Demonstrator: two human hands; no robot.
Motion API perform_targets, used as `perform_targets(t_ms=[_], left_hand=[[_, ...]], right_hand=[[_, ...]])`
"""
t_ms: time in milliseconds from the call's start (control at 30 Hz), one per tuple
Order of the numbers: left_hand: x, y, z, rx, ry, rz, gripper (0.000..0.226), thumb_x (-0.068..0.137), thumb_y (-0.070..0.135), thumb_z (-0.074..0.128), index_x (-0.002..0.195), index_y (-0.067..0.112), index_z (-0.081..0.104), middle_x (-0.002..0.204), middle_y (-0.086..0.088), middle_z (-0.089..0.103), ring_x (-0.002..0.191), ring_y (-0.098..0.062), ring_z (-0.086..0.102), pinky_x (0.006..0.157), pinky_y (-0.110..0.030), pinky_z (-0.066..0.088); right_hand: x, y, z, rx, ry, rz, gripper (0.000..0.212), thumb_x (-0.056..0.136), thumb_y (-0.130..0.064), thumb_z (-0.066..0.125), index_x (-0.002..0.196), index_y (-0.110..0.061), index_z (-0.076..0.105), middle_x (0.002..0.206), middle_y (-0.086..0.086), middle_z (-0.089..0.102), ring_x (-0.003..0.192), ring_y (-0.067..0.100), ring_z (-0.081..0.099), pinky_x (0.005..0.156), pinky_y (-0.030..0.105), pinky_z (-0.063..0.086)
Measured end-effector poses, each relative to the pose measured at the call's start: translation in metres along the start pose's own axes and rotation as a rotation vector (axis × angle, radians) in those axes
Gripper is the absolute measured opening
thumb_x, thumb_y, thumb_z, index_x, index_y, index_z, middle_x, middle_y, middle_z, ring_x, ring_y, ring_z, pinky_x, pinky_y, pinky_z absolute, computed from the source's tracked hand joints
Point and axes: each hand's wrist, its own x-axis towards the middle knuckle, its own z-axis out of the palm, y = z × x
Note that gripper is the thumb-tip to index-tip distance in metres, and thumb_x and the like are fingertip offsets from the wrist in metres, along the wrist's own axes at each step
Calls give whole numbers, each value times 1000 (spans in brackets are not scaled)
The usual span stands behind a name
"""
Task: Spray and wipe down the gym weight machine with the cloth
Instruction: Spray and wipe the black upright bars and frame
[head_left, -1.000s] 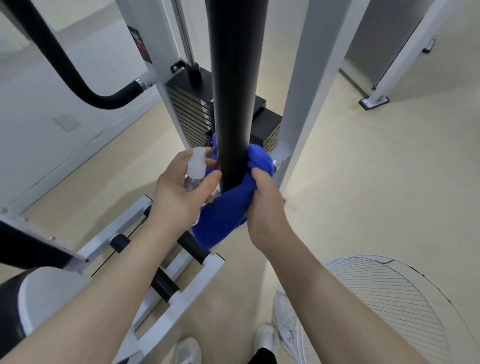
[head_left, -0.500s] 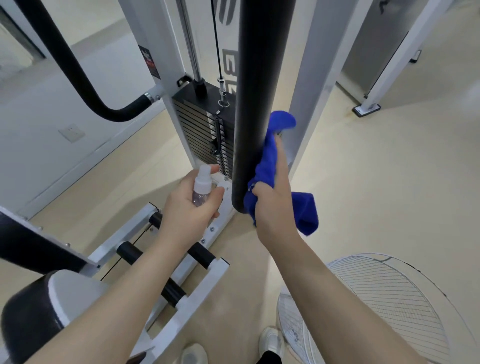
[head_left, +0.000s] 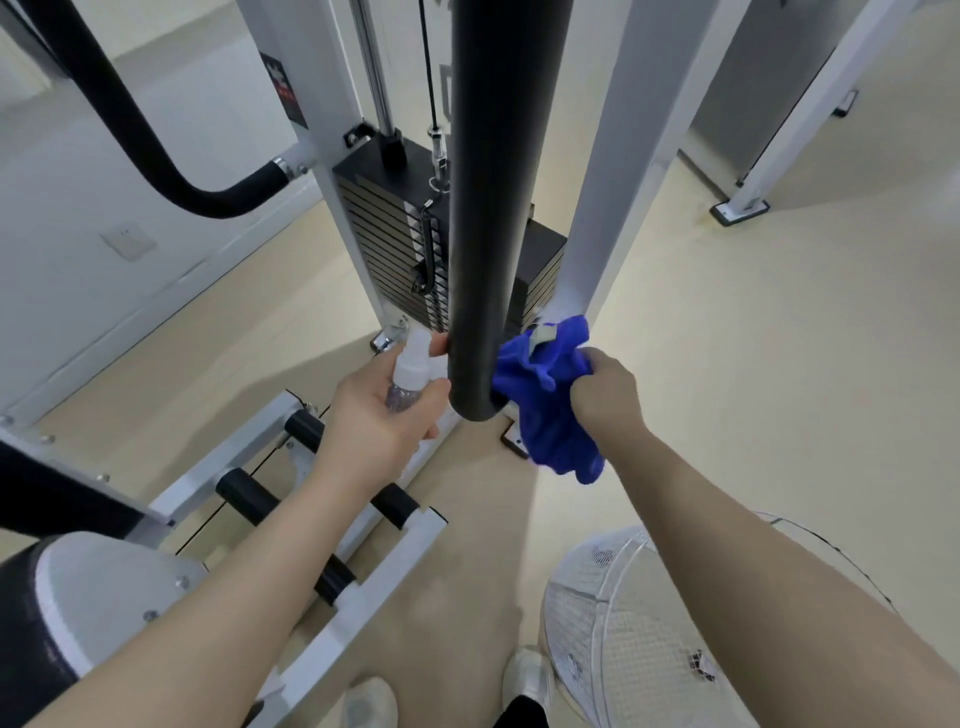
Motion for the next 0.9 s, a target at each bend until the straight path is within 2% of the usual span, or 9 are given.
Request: perform_targets(t_ms=[100, 233, 333, 433, 467, 567, 633, 767, 900], left_hand=[[3, 4, 1, -3, -6, -4, 27, 88, 15, 58, 98, 41, 59, 58, 3, 56, 42, 0, 50, 43, -10, 41], [7, 1, 4, 5, 20, 4, 32, 88, 14, 59, 86, 47, 58, 48, 10, 55, 41, 0, 50, 43, -8, 40], [9, -5, 1, 2, -4, 2, 27, 88, 11, 58, 95, 36, 62, 48, 12, 55, 40, -1, 49, 43, -9, 39], [8, -11, -7, 37, -32, -3, 26, 88, 11, 56, 104, 30, 63, 49, 16, 56, 41, -1, 51, 45, -9, 40], [8, -13, -8, 46, -24, 4, 29, 88, 12, 56, 106, 33, 62, 52, 16, 57, 43, -1, 52, 47, -8, 41], [8, -20, -20, 53, 2, -22, 30, 90, 16, 56, 110, 38, 57, 64, 11, 58, 50, 0, 56, 47, -6, 42], [7, -22, -21, 52, -16, -32, 30, 91, 17, 56, 115, 34, 56, 67, 9, 57, 51, 1, 56, 48, -7, 42], [-8, -12, -33, 32, -78, -21, 32, 90, 18, 56, 120, 31, 56, 63, 6, 55, 50, 0, 53, 48, -10, 43], [-17, 5, -48, -2, -133, 11, 29, 90, 16, 56, 115, 30, 59, 61, 3, 54, 49, -2, 48, 48, -9, 42]], right_hand=[[14, 3, -25, -118, 134, 60, 16, 83, -3, 36, 88, -7, 51, 84, 9, 55, 72, 26, 48, 51, 24, 34], [23, -15, -15, 62, 327, -194, 15, 94, -15, 40, 92, -12, 54, 87, 1, 57, 76, 17, 51, 60, 22, 38], [41, -16, 21, -80, 145, -423, 21, 94, -19, 41, 99, -8, 57, 102, 7, 59, 95, 19, 53, 83, 33, 44], [37, -5, 53, -66, -151, -272, 28, 97, -29, 37, 112, -15, 56, 129, 3, 50, 127, 23, 39, 106, 43, 34], [29, -4, 53, 50, -184, -184, 28, 97, -33, 37, 113, -18, 55, 126, 1, 51, 125, 23, 41, 105, 42, 35], [-6, -9, 50, 424, -287, 22, 29, 100, -33, 36, 92, -15, 57, 96, 3, 59, 94, 21, 54, 90, 34, 41], [-20, -10, 50, 562, -272, 134, 28, 100, -35, 33, 95, -21, 58, 97, 5, 61, 91, 18, 54, 93, 37, 40], [-60, -36, 42, 793, -175, 250, 33, 96, -39, 35, 115, -24, 57, 119, 19, 60, 93, 29, 54, 96, 55, 41], [-95, -63, 28, 1183, -155, 253, 34, 101, -27, 28, 126, -18, 49, 118, 18, 63, 96, 33, 57, 95, 50, 41]])
